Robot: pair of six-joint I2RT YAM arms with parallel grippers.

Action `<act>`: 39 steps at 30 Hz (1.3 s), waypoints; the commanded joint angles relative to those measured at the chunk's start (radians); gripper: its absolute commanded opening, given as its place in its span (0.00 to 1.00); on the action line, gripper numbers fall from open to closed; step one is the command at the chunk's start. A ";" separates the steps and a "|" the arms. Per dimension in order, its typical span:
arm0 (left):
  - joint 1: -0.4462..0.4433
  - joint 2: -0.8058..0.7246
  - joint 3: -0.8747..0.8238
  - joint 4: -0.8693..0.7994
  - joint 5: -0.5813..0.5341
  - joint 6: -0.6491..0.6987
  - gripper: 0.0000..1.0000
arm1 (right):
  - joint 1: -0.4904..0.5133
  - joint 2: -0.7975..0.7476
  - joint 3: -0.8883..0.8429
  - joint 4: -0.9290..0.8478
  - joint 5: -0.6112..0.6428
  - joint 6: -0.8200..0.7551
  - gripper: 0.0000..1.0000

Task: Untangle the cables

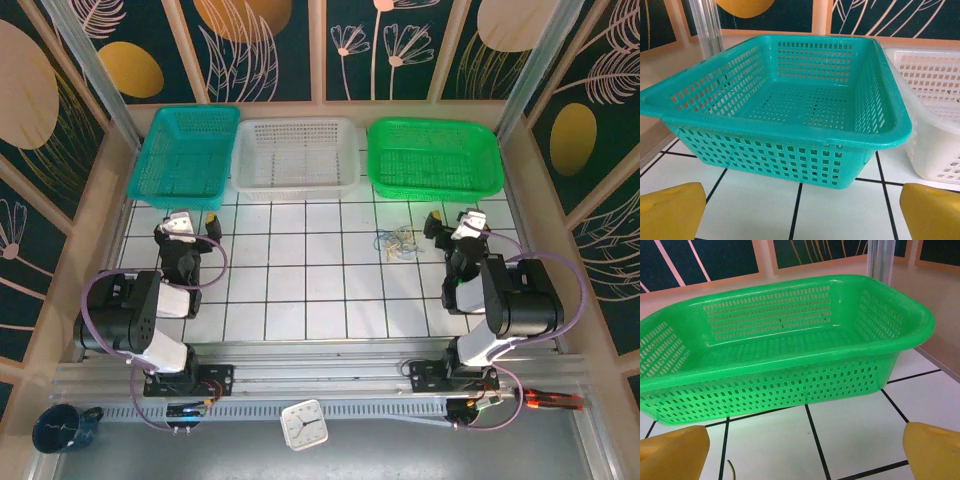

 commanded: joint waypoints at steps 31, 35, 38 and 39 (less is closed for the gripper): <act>0.008 -0.004 -0.014 0.073 -0.136 -0.055 0.99 | 0.003 0.005 -0.007 0.052 0.014 0.003 0.99; 0.008 -0.002 -0.009 0.064 -0.119 -0.048 0.99 | 0.003 0.006 -0.008 0.054 0.012 0.003 0.99; 0.008 -0.002 0.000 0.050 -0.097 -0.039 0.99 | 0.004 0.006 -0.007 0.052 0.012 0.004 0.99; 0.006 -0.002 -0.002 0.052 -0.093 -0.037 0.99 | 0.002 0.005 -0.007 0.052 0.010 0.005 0.99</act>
